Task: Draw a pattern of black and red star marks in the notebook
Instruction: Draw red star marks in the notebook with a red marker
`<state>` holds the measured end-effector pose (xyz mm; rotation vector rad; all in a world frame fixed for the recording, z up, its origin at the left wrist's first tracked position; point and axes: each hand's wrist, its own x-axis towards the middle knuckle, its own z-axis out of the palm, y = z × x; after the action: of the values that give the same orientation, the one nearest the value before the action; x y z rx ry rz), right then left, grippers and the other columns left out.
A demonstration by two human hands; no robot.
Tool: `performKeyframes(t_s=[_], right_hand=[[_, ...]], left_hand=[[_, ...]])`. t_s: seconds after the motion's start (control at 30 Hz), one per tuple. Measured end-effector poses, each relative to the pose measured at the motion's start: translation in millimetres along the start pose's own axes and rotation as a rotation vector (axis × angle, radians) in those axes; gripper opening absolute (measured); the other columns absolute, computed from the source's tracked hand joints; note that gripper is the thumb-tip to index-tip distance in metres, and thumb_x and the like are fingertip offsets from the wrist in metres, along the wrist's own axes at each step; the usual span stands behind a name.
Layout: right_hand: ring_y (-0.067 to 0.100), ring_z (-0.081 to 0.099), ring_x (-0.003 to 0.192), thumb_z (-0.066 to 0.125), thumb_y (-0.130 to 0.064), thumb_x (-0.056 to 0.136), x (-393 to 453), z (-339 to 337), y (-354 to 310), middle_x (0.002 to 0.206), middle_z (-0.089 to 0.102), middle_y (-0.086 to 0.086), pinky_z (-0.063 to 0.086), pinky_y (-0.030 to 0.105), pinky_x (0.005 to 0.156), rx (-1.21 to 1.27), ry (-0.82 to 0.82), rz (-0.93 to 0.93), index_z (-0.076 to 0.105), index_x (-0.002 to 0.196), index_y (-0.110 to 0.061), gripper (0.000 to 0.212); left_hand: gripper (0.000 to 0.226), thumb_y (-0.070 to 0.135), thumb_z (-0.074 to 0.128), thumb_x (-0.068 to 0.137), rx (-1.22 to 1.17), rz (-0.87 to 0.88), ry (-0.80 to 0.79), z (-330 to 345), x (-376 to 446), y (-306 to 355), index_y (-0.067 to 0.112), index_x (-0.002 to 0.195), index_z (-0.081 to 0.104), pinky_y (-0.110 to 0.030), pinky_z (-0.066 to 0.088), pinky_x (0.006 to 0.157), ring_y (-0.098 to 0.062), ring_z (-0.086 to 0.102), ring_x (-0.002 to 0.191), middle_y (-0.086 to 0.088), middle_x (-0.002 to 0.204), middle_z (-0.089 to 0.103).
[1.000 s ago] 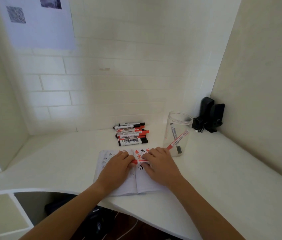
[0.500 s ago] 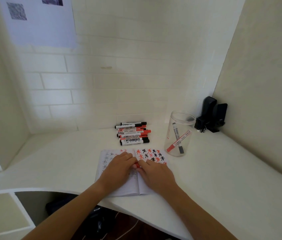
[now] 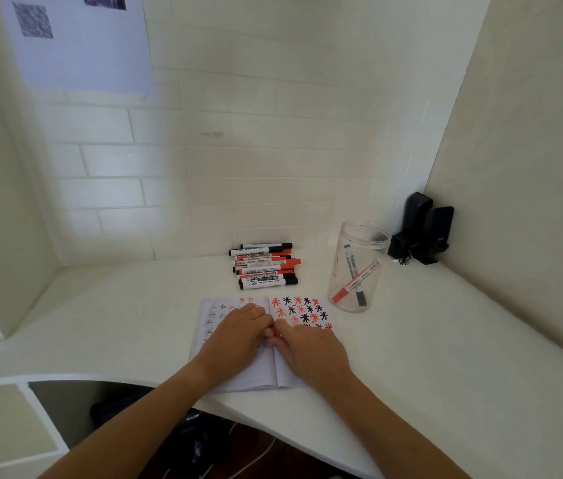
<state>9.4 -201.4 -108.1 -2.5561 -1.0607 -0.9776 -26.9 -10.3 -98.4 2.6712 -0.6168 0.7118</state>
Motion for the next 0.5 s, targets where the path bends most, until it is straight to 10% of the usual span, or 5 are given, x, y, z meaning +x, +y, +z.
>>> performKeyframes(t_s=[0.27, 0.5], right_hand=[[0.009, 0.053, 0.040, 0.020, -0.062, 0.107, 1.0, -9.4, 5.3, 0.056, 0.060, -0.007, 0.040, 0.023, 0.036, -0.012, -0.016, 0.004, 0.061, 0.103, -0.032, 0.051], [0.022, 0.066, 0.088, 0.041, -0.021, 0.103, -2.0, -25.4, 14.8, 0.116, 0.063, 0.002, 0.058, 0.035, 0.071, 0.249, 0.007, 0.258, 0.039, 0.151, -0.027, 0.049]], left_hand=[[0.015, 0.024, 0.042, 0.099, -0.039, -0.027, 0.002, 3.5, -0.9, -2.7, 0.022, 0.092, 0.056, -0.023, 0.036, 0.078, -0.008, 0.043, 0.084, 0.008, 0.090, 0.055], [0.035, 0.047, 0.030, 0.101, -0.010, -0.222, -0.026, 3.5, -1.5, -0.6, 0.028, 0.119, 0.054, -0.039, 0.041, 0.100, -0.010, 0.044, 0.115, 0.011, 0.125, 0.051]])
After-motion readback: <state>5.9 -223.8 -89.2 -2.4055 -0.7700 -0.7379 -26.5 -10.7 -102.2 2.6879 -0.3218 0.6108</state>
